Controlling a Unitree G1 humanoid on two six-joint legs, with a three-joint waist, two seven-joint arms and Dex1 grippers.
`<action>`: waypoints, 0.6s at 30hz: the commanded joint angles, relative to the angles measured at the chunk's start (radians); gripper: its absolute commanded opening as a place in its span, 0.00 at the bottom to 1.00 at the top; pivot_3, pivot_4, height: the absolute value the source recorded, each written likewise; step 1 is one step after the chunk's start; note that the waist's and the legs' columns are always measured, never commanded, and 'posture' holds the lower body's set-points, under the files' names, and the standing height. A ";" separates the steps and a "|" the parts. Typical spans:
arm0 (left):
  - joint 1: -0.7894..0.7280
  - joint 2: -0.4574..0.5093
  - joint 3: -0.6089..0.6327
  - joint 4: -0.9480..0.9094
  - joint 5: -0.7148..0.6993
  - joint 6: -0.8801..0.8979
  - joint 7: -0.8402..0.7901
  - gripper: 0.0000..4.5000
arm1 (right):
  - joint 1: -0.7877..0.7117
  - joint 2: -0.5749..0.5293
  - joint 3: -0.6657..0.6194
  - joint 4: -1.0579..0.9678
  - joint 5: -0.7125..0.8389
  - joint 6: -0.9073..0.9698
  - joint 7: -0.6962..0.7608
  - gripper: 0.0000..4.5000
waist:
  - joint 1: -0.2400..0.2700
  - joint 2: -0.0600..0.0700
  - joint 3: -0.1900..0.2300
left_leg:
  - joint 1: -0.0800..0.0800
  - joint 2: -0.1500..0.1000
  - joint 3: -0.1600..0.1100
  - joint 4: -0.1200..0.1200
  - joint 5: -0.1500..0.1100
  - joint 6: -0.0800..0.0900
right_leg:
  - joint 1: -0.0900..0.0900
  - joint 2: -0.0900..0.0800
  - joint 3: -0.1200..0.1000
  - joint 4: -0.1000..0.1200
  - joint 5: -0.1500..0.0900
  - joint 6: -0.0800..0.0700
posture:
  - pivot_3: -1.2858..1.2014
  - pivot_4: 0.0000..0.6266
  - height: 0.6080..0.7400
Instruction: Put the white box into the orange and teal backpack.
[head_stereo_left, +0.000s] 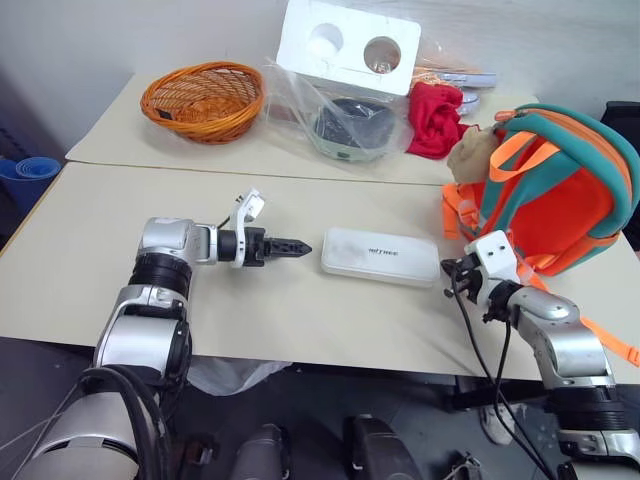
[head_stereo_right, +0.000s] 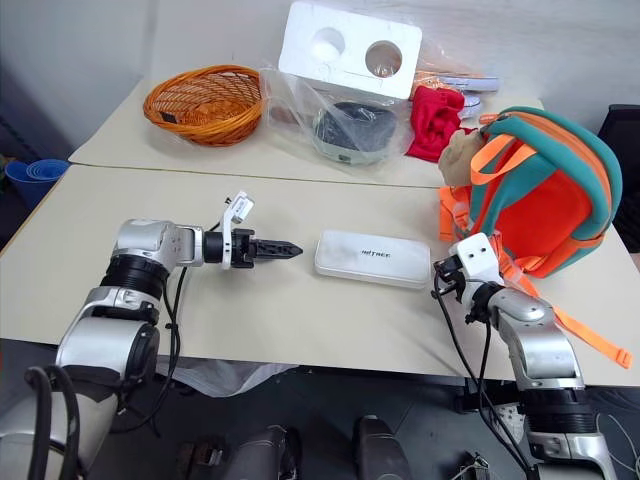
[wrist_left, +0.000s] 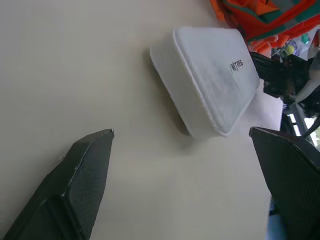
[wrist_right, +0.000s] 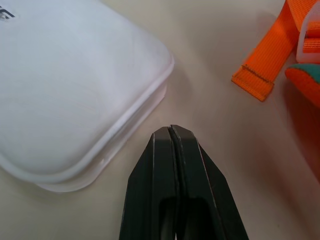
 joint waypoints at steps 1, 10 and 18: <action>-0.060 -0.041 0.027 0.073 -0.016 0.014 0.009 0.99 | -0.019 0.025 0.003 -0.014 -0.014 -0.028 -0.024 0.00 | 0.000 0.000 0.000 | 0.000 0.000 0.000 0.000 0.000 0.000 | 0.000 0.000 0.000 0.000 0.000 0.000 | 0.52 0.24 1.00; -0.119 -0.187 0.035 0.166 -0.005 -0.007 0.033 0.99 | -0.018 0.057 0.016 -0.018 -0.032 -0.032 -0.026 0.00 | 0.000 0.000 0.000 | 0.000 0.000 0.001 0.000 0.001 -0.002 | 0.000 0.000 0.000 0.000 0.000 0.000 | 0.52 0.24 1.00; -0.147 -0.183 0.098 0.210 -0.016 -0.023 0.056 0.66 | 0.018 0.054 0.005 -0.039 -0.029 -0.031 -0.029 0.00 | -0.002 0.000 0.000 | 0.000 0.000 0.002 0.000 0.001 -0.002 | -0.001 0.001 0.001 0.001 0.000 0.000 | 0.52 0.24 1.00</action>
